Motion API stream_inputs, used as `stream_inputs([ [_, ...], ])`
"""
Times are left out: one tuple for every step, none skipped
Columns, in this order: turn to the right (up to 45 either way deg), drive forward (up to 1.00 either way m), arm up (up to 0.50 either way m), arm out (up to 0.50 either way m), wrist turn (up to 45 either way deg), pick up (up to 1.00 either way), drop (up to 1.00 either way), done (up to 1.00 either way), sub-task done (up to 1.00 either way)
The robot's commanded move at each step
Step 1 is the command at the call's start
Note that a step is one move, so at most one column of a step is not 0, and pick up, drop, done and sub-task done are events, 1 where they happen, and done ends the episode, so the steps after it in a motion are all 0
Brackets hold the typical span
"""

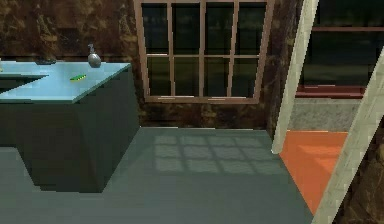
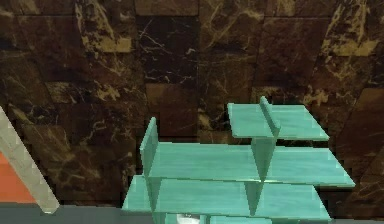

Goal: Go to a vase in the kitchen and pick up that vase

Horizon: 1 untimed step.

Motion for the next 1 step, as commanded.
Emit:
stream_inputs([
  [0.0,0.00,0.00,0.00,0.0,0.00,0.00,1.00,0.00],
])
